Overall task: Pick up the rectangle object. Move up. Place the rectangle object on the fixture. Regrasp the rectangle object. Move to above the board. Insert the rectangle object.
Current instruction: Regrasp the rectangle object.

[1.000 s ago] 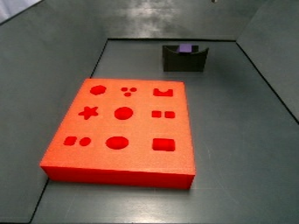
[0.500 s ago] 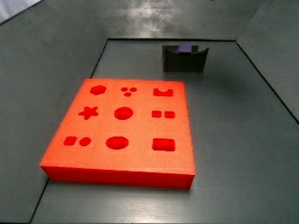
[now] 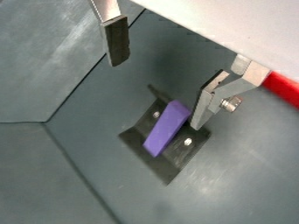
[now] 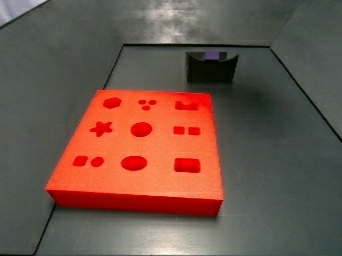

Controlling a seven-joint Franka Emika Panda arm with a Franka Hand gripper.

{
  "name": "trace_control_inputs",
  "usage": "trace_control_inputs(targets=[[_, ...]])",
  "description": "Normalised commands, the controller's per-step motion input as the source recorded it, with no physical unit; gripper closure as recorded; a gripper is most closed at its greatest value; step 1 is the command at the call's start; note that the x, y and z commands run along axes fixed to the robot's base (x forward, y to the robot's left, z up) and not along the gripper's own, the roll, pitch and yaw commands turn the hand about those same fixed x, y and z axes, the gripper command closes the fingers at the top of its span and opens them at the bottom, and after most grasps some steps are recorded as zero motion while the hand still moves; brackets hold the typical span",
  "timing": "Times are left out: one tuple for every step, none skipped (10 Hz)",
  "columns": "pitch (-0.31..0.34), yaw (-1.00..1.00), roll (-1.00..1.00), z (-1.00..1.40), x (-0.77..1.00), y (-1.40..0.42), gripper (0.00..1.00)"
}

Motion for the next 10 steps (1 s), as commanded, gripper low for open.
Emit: trace_control_inputs(targets=[[0.146,0.09,1.0,-0.02,0.1,-0.04,0.0],[0.161,0.11,1.0,-0.02,0.1,-0.04,0.0],[0.188,0.15,1.0,-0.02,0.1,-0.04,0.0],[0.194,0.18,0.94,-0.02,0.1,-0.04,0.0],[0.165,0.2,0.69,-0.02,0.1,-0.04,0.0],[0.14,0.22,0.5,-0.02,0.11,-0.05,0.0],[0.11,0.22,0.34,-0.01,0.11,-0.04,0.0],[0.057,0.22,0.21,-0.01,0.09,-0.03,0.0],[0.023,0.21,0.17,-0.01,0.08,-0.04,0.0],[-0.065,0.22,0.18,-1.0,0.04,0.07,0.0]])
